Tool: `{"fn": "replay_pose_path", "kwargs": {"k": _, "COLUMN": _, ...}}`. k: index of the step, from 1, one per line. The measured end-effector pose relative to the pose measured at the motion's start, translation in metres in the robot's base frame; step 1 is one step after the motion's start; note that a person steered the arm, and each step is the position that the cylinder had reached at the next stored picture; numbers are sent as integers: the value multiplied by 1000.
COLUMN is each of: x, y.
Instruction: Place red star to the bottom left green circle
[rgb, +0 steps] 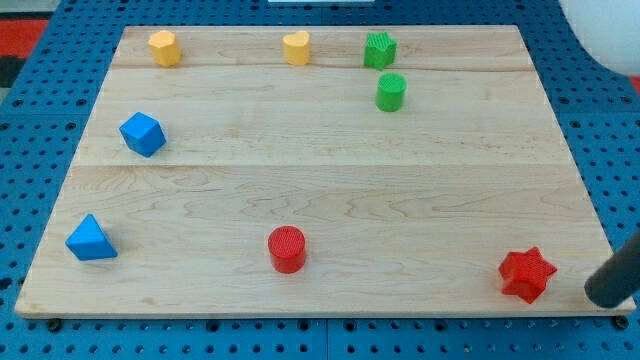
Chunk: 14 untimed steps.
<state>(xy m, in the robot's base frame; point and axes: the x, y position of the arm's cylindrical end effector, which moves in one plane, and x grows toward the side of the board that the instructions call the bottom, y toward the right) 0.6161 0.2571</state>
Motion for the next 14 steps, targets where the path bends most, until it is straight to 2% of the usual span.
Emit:
{"fn": "replay_pose_path", "kwargs": {"k": 1, "x": -3, "y": -46}}
{"fn": "replay_pose_path", "kwargs": {"k": 4, "x": -92, "y": -172}}
{"fn": "replay_pose_path", "kwargs": {"k": 5, "x": -145, "y": -230}}
{"fn": "replay_pose_path", "kwargs": {"k": 6, "x": -158, "y": -254}}
{"fn": "replay_pose_path", "kwargs": {"k": 8, "x": -164, "y": -220}}
{"fn": "replay_pose_path", "kwargs": {"k": 11, "x": -192, "y": -203}}
{"fn": "replay_pose_path", "kwargs": {"k": 12, "x": -159, "y": -227}}
{"fn": "replay_pose_path", "kwargs": {"k": 13, "x": -77, "y": -259}}
{"fn": "replay_pose_path", "kwargs": {"k": 14, "x": -8, "y": -259}}
